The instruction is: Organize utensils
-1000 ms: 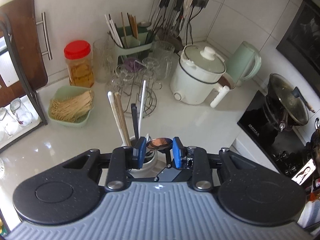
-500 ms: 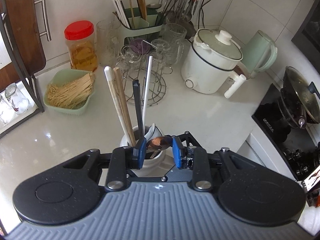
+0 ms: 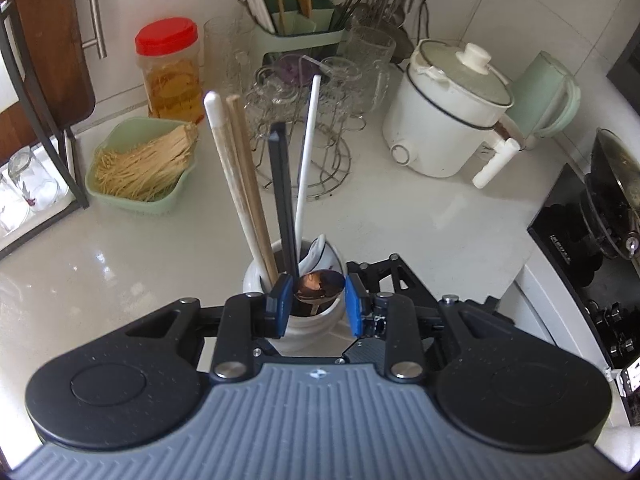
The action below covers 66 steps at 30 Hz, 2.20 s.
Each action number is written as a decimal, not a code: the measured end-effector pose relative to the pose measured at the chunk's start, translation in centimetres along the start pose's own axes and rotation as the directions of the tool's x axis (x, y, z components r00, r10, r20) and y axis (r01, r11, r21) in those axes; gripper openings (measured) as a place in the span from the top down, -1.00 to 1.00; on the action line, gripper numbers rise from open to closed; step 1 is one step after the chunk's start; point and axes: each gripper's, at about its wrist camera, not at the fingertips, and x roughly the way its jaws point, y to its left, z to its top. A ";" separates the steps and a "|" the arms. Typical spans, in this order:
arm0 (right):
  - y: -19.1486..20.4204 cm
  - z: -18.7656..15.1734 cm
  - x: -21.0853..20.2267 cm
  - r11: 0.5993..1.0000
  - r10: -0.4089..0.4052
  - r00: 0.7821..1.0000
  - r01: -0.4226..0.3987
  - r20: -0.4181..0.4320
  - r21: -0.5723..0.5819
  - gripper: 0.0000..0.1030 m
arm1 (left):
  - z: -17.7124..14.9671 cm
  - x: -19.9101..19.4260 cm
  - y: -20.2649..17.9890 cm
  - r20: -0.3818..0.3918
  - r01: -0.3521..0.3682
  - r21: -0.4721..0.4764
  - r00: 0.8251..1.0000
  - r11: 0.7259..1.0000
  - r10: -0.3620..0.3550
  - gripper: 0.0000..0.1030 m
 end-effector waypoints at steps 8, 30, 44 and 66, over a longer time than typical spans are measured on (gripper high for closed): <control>0.3 0.1 0.5 1.000 0.004 1.000 -0.004 0.005 -0.003 -0.78 | 0.4 -0.4 0.2 0.026 0.004 -0.007 1.000 1.000 -0.004 0.36; 0.7 2.2 0.0 0.998 -0.002 1.000 0.004 -0.027 0.063 -1.00 | -0.6 -13.0 4.4 0.320 -0.104 -0.049 0.941 0.993 0.115 -0.25; 0.5 8.3 -9.5 0.973 -0.133 0.988 0.114 0.080 0.201 -1.00 | -4.1 -20.4 6.6 0.438 -0.160 -0.052 0.883 0.986 0.166 -0.26; 1.1 6.7 -27.1 0.977 -0.088 0.968 0.037 0.233 0.212 -1.00 | -16.5 -21.6 -1.6 0.444 -0.181 -0.203 0.859 0.962 0.255 -0.26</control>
